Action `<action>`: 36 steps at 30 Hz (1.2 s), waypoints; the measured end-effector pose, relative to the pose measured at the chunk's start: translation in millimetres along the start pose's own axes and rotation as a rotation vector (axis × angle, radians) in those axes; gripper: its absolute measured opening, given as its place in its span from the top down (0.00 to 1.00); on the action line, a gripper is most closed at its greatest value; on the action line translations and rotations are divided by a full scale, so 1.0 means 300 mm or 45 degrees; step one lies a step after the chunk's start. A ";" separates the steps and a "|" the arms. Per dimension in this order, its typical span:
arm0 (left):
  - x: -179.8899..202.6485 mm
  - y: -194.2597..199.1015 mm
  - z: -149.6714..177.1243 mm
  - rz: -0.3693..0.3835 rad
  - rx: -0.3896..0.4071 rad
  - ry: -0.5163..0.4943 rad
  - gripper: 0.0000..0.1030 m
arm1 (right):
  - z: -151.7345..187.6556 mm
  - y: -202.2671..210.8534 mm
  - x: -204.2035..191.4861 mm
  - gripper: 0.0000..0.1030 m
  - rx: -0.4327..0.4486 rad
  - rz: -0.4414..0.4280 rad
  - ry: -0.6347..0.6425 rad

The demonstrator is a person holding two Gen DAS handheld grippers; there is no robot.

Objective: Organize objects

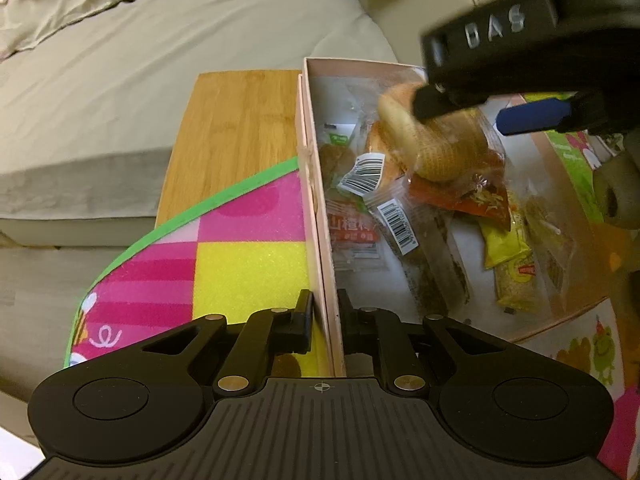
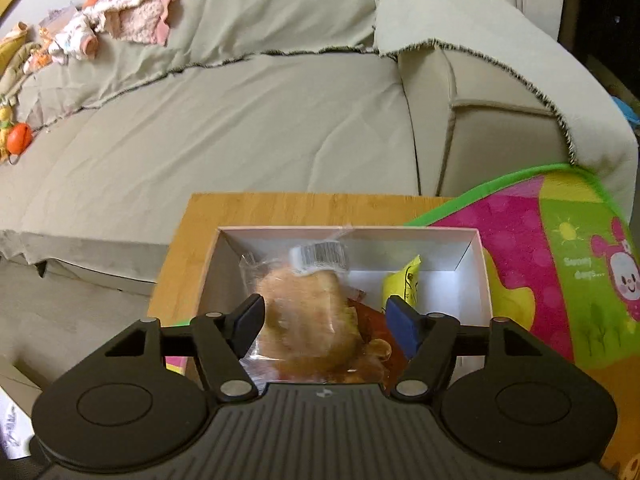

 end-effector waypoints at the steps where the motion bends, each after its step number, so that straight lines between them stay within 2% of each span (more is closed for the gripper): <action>1: 0.003 0.000 0.000 -0.007 -0.001 -0.001 0.87 | 0.003 -0.001 0.014 0.42 0.011 0.026 -0.013; 2: 0.007 0.000 0.000 -0.016 0.000 -0.004 0.88 | 0.004 0.005 0.035 0.46 0.034 0.070 -0.030; 4: 0.016 -0.003 -0.003 -0.033 0.002 -0.009 0.88 | 0.007 0.010 0.089 0.46 0.048 0.135 -0.058; 7: 0.026 -0.009 -0.006 -0.045 0.005 -0.014 0.88 | 0.022 0.047 0.164 0.46 0.041 0.041 -0.101; 9: 0.029 -0.013 -0.011 -0.049 0.004 -0.008 0.88 | 0.060 0.133 0.205 0.44 0.101 0.019 -0.068; 11: 0.026 -0.015 -0.017 -0.069 0.003 0.003 0.88 | 0.143 0.228 0.258 0.28 0.142 0.064 0.019; 13: 0.055 -0.025 -0.037 -0.092 0.001 0.004 0.88 | 0.242 0.272 0.312 0.22 0.107 0.069 0.062; 15: 0.091 -0.044 -0.057 -0.104 0.001 -0.027 0.88 | 0.354 0.270 0.355 0.22 0.010 -0.014 0.069; 17: 0.162 -0.064 -0.079 -0.105 0.013 -0.071 0.88 | 0.441 0.223 0.376 0.23 -0.055 0.024 0.093; 20: 0.292 -0.107 -0.125 -0.079 0.071 -0.130 0.87 | 0.455 0.154 0.418 0.26 -0.010 0.122 0.061; 23: 0.371 -0.158 -0.187 -0.095 0.224 -0.190 0.86 | 0.390 0.110 0.477 0.24 0.103 0.127 -0.054; 24: 0.366 -0.175 -0.212 -0.110 0.256 -0.187 0.80 | 0.372 0.087 0.485 0.24 0.111 0.121 -0.059; 26: 0.327 -0.211 -0.261 -0.186 0.267 -0.150 0.60 | 0.345 0.058 0.483 0.23 0.175 0.133 -0.037; 27: 0.305 -0.219 -0.275 -0.218 0.274 -0.122 0.42 | 0.329 0.038 0.481 0.23 0.196 0.133 -0.017; 28: 0.280 -0.227 -0.285 -0.243 0.283 -0.093 0.30 | 0.316 0.021 0.477 0.23 0.214 0.128 0.006; 30: 0.256 -0.229 -0.286 -0.247 0.305 -0.071 0.25 | 0.294 -0.009 0.467 0.21 0.218 0.077 0.063; 33: 0.261 -0.157 -0.246 -0.236 0.402 -0.048 0.28 | 0.325 0.003 0.463 0.19 0.290 0.102 0.168; 34: 0.267 -0.112 -0.216 -0.234 0.449 -0.048 0.32 | 0.336 0.011 0.474 0.14 0.300 0.117 0.185; 35: 0.274 -0.078 -0.194 -0.231 0.501 -0.043 0.34 | 0.357 0.030 0.486 0.03 0.303 0.120 0.182; 36: 0.288 -0.025 -0.150 -0.225 0.561 -0.030 0.35 | 0.396 0.056 0.509 0.00 0.298 0.115 0.155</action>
Point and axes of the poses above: each gripper's, at about its wrist camera, not at the fingertips, and y roughly against the way its jaws point, x to its right, z to its underside, the point moved 3 cm from there along -y, roughly the way its jaws point
